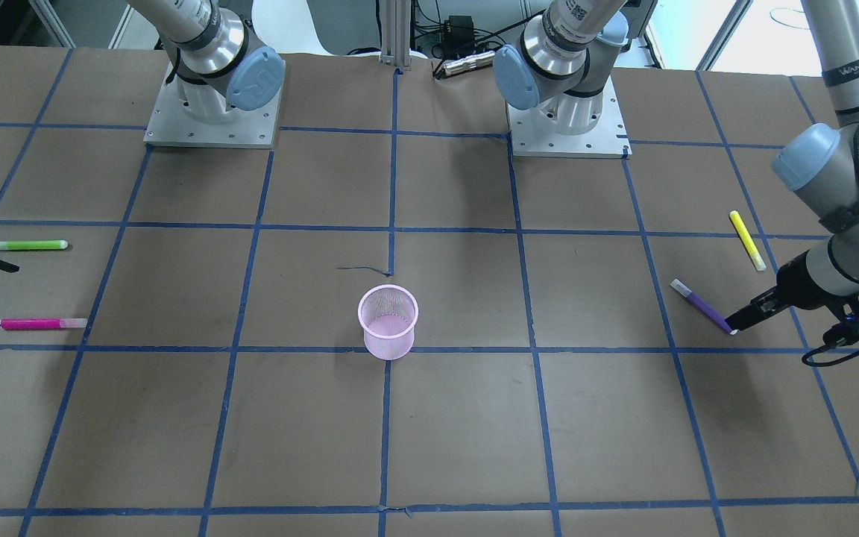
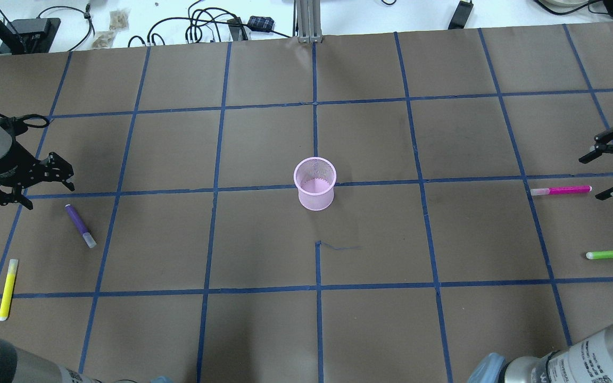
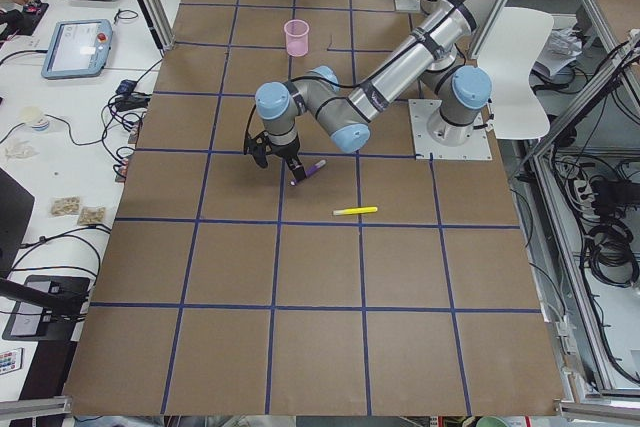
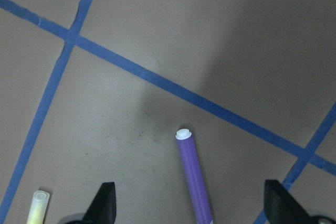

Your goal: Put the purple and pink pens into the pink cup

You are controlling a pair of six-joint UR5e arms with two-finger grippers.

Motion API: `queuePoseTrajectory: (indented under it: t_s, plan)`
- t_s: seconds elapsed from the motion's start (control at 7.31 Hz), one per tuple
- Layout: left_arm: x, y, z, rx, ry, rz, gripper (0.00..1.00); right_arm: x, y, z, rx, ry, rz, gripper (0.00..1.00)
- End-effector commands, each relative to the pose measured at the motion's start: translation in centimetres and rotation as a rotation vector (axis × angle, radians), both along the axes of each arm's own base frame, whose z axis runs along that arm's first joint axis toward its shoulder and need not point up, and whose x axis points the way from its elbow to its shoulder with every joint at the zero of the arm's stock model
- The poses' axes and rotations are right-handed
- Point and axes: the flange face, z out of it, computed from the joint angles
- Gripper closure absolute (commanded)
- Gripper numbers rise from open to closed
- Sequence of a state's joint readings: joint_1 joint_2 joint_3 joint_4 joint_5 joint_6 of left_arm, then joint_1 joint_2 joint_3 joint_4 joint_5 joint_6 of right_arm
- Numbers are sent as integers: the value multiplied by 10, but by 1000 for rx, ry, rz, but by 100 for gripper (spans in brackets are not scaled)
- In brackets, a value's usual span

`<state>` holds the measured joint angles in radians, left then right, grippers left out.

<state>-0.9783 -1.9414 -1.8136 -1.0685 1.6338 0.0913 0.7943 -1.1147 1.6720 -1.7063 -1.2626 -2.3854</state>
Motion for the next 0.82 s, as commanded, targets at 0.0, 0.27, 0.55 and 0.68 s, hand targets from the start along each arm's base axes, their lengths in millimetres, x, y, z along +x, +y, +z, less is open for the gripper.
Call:
queuePoseTrajectory:
  t_s: [0.0, 0.27, 0.55, 0.68]
  plan:
    - [4, -6, -19, 21, 11, 2, 0, -11, 6, -33, -105, -102, 27, 0]
    - [6, -9, -30, 25, 19, 2, 1, -11, 5, -43, -138, -84, 46, 0]
    - [8, -11, -43, 32, 25, 4, 7, -10, 3, -61, -196, -62, 37, 0]
    - [6, -11, -45, 36, 28, 2, 7, -9, 3, -63, -190, -67, 34, 0]
